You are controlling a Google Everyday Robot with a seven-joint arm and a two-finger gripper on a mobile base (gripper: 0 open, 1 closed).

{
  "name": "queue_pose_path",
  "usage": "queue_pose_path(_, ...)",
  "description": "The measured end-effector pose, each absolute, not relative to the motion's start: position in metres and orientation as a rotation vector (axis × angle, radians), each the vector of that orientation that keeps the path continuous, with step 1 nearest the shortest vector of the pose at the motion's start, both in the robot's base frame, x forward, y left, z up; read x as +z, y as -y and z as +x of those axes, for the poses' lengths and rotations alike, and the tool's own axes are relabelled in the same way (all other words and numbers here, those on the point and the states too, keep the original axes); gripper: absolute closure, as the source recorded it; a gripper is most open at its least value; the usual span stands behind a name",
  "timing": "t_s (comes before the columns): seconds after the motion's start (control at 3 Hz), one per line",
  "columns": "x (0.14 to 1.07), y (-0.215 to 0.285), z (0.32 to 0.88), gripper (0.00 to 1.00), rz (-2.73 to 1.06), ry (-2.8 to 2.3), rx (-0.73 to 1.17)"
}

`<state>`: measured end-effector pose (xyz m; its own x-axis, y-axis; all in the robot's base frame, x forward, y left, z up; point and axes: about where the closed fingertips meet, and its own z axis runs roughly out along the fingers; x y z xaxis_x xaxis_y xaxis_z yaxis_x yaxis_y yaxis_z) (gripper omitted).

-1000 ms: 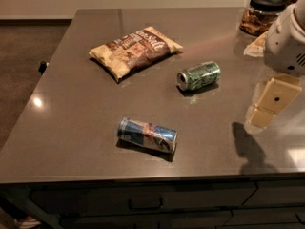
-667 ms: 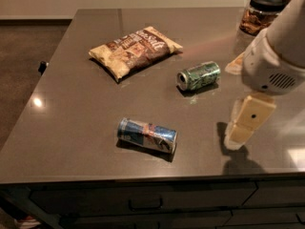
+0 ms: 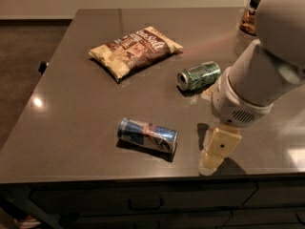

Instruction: Pick redbull can

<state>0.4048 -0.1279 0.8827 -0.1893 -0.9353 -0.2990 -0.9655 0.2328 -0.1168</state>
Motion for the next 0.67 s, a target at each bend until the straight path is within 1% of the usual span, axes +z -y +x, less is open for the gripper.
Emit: queue_pose_path(0.67, 0.849, 0.085, 0.401, 0.00, -1.758, -2.231, 0.165)
